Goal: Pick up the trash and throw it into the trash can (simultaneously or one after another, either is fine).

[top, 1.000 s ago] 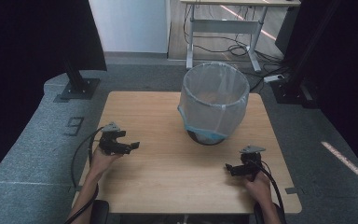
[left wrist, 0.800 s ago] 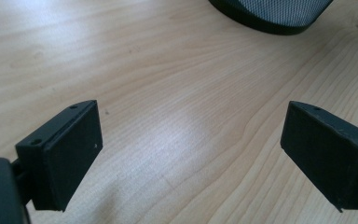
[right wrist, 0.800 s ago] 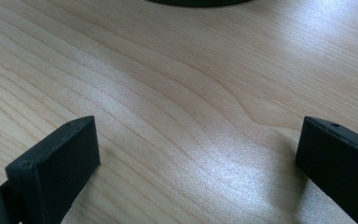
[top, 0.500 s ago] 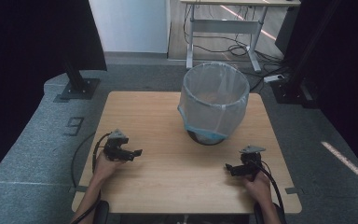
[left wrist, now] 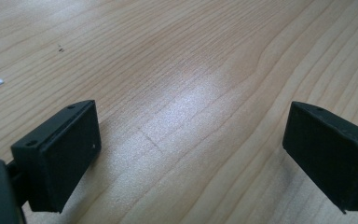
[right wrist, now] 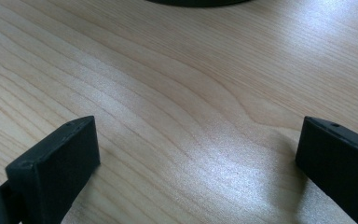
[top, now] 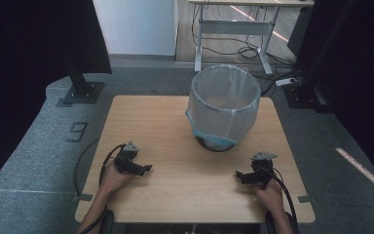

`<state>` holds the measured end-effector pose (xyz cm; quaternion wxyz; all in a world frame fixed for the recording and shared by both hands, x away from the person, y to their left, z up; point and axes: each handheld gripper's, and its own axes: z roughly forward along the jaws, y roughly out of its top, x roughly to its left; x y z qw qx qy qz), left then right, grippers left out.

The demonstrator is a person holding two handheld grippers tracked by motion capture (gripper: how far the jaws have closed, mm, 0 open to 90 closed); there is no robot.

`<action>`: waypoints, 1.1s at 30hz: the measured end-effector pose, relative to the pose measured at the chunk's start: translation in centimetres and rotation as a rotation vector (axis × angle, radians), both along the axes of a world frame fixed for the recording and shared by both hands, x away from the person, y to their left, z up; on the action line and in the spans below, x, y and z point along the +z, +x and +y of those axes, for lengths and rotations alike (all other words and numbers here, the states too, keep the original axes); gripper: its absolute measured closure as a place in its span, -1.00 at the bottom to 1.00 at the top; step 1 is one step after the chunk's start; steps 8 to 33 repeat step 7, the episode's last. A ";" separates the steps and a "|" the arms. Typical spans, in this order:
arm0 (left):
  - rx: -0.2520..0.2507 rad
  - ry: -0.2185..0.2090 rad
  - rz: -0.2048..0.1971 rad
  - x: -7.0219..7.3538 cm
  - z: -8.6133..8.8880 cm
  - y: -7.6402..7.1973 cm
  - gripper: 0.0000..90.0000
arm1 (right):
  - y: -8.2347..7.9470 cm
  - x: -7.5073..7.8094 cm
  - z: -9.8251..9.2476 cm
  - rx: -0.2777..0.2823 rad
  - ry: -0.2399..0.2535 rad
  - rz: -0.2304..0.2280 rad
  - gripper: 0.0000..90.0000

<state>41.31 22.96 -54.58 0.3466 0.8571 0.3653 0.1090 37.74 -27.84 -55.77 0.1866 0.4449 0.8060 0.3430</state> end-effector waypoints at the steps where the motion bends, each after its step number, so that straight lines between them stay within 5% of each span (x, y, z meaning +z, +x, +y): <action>1: 0.003 0.000 -0.003 0.0 0.0 -0.1 -0.92 | 0.0 0.0 0.0 0.000 0.000 0.000 -1.00; 5: -0.010 0.060 -0.031 -0.3 -0.7 -0.5 -1.00 | 0.0 0.0 0.0 0.000 0.000 0.000 -1.00; 33: -0.004 0.060 -0.031 -0.3 -0.7 -0.5 -1.00 | 0.0 0.0 0.0 0.000 0.000 0.000 -1.00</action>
